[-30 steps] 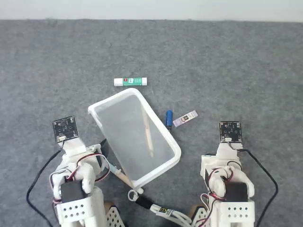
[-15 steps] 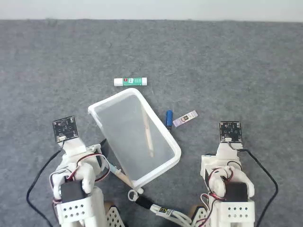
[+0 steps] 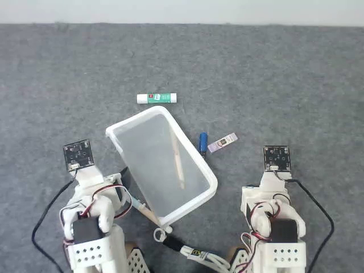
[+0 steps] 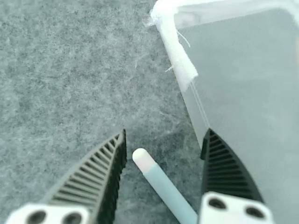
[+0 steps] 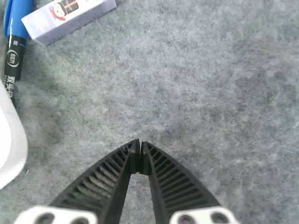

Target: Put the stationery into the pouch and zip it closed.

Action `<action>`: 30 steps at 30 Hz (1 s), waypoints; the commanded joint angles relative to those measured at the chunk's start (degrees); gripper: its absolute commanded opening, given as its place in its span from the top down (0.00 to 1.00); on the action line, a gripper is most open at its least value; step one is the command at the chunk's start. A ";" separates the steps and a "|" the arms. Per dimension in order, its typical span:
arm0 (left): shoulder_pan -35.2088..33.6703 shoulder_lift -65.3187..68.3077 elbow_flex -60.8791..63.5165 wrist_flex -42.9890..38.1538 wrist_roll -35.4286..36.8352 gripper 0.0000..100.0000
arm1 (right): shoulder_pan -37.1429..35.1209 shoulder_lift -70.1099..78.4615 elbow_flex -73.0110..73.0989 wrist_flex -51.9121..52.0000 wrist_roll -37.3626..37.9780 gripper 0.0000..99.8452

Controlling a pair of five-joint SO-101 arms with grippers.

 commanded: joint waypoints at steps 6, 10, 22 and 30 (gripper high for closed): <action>0.26 -0.70 -1.19 0.18 0.26 0.75 | 0.48 -0.57 1.14 0.31 -0.53 0.98; 0.26 -0.70 -1.19 0.18 0.26 0.75 | 0.48 -0.57 1.14 0.31 -0.53 0.98; 0.26 -0.70 -1.19 0.18 0.26 0.75 | 0.48 -0.57 1.14 0.31 -0.53 0.98; 1.32 -0.70 -1.19 0.18 0.18 0.75 | 0.48 -0.57 1.14 0.31 -0.53 0.98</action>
